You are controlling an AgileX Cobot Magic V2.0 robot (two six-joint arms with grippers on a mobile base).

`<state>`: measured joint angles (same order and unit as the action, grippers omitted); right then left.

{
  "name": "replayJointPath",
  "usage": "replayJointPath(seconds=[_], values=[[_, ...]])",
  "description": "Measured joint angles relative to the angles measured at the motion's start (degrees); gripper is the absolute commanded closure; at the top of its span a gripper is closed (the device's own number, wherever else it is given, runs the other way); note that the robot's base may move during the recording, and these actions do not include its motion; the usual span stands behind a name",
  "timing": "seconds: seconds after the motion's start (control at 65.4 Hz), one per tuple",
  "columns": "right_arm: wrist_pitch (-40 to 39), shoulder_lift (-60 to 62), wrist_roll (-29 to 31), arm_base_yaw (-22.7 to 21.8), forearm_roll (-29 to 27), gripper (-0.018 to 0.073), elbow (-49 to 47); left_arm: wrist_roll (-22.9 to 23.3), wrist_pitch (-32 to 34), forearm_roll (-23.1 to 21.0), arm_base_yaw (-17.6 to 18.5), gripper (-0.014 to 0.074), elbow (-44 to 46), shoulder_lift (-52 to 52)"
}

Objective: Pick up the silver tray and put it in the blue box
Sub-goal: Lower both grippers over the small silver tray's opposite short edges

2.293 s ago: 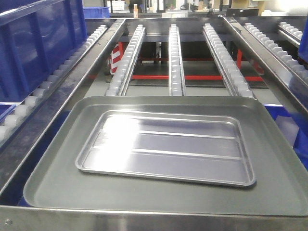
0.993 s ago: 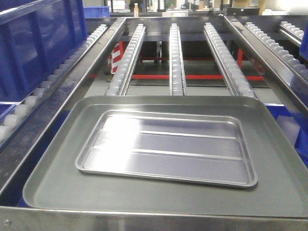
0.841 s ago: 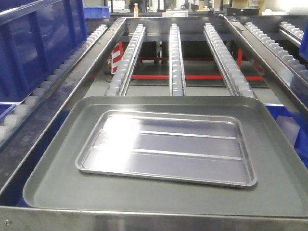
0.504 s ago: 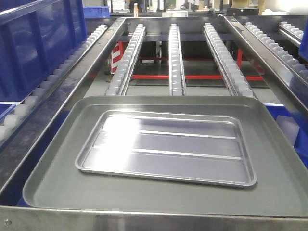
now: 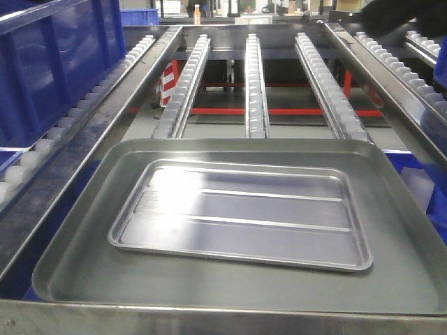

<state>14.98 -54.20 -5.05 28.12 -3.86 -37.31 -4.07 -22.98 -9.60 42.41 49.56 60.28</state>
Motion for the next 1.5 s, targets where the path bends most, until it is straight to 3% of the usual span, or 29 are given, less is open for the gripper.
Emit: replayJointPath(seconds=[0.122,0.352,0.459,0.657,0.825,1.07,1.498], values=[[4.11,-3.34,-0.11,0.02,-1.41,0.0087,-2.68,0.00,0.05,-1.40,2.80,0.0253,1.57,4.86],[14.00,-10.63,-4.99,-0.62,-1.92,0.0090,-8.83,4.07,-9.54,-1.08,1.76,0.0253,8.38,14.41],[18.26,-15.23,-8.10,-1.71,-1.92,0.0090,-11.54,9.76,-14.47,3.64,1.58,0.0253,12.70,19.52],[22.66,-22.64,-13.36,-2.22,-1.25,0.0092,-16.10,27.12,-24.87,15.56,1.58,0.0253,20.83,28.37],[23.62,-27.02,-19.43,-2.22,3.35,0.0092,-18.17,33.59,-25.99,18.41,1.40,0.0253,23.45,33.78],[24.88,-30.43,-27.98,-2.22,11.83,0.0092,-18.19,35.56,-25.99,18.63,-0.02,0.0253,23.70,38.43],[22.93,-34.65,-28.92,-2.22,10.07,0.0092,-18.41,35.78,-24.14,18.09,-1.95,0.0253,23.73,39.96]])
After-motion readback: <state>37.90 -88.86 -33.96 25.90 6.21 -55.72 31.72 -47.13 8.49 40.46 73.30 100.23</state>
